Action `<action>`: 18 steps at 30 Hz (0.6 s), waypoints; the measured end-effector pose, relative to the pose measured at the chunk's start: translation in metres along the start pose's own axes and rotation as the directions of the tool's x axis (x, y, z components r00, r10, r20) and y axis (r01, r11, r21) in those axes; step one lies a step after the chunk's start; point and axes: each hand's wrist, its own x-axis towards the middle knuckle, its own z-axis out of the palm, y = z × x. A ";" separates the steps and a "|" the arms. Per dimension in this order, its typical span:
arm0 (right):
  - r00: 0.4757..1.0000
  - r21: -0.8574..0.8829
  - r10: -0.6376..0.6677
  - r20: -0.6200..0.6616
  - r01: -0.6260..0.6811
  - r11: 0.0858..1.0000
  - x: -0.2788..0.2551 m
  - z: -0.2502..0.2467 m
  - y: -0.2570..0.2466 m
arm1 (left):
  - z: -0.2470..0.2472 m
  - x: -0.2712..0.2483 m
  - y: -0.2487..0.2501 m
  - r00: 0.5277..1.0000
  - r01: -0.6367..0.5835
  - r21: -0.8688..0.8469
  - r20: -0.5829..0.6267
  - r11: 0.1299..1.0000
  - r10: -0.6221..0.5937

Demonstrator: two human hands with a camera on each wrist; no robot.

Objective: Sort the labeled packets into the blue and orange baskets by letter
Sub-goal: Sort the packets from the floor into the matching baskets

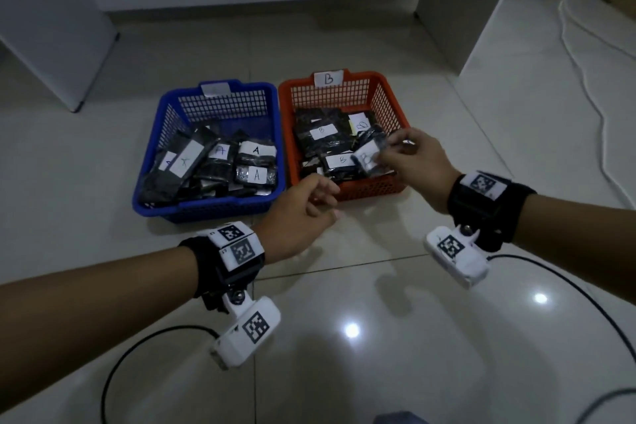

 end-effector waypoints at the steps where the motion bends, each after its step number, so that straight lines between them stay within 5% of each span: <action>1: 0.998 -0.001 0.005 -0.062 -0.005 1.000 0.007 -0.006 -0.001 | 0.000 0.001 -0.001 1.000 -0.012 0.023 0.006 1.000 0.012; 8: 0.980 0.047 0.143 -0.138 -0.138 0.989 0.023 -0.022 0.007 | 0.006 0.009 -0.006 0.998 -0.026 0.097 0.062 0.995 0.020; 18: 0.970 -0.189 0.135 -0.204 -0.174 0.966 0.017 -0.035 0.010 | -0.021 0.001 0.008 0.993 -0.037 0.133 0.112 0.990 0.022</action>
